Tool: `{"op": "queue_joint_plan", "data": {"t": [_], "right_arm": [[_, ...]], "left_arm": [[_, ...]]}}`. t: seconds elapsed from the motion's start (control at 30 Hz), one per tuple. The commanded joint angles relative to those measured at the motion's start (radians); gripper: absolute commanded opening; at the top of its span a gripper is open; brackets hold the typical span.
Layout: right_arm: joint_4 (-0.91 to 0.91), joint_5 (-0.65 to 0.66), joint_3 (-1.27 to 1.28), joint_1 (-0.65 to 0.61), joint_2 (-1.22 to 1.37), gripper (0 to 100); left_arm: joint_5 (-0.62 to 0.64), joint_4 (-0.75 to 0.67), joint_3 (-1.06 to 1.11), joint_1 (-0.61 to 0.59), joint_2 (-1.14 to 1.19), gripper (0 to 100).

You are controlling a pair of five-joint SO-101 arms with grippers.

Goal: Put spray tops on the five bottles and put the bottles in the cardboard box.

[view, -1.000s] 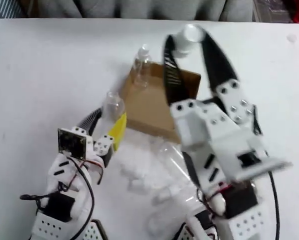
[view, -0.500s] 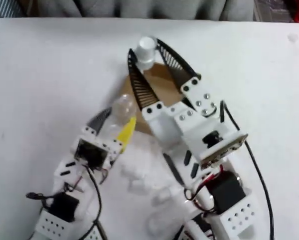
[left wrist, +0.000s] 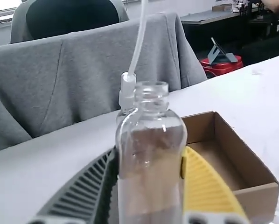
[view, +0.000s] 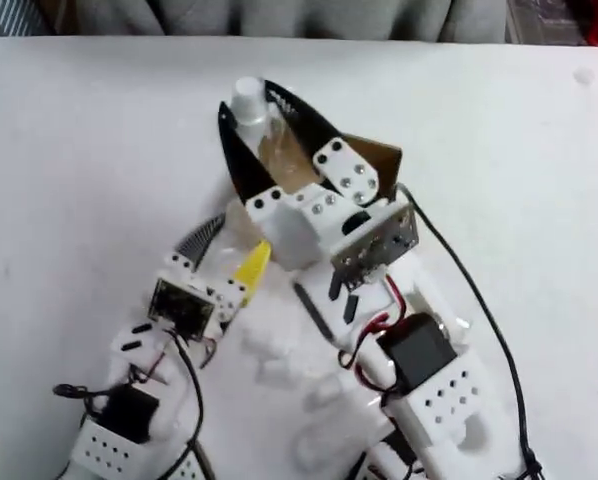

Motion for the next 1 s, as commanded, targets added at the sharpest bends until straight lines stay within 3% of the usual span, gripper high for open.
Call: {"op": "queue_joint_plan", "data": {"t": [0.0,0.17,0.97], "right_arm": [[0.062,0.014,-0.051,-0.004,-0.031,1.6],[0.191,0.014,-0.118,-0.002,-0.025,1.6],[0.122,0.005,-0.106,0.059,-0.031,1.6]], "left_arm": [[-0.012,-0.025,-0.003,0.004,-0.016,2],[-0.012,-0.023,-0.003,0.002,-0.016,2],[-0.012,0.003,-0.003,0.004,-0.016,2]]}}
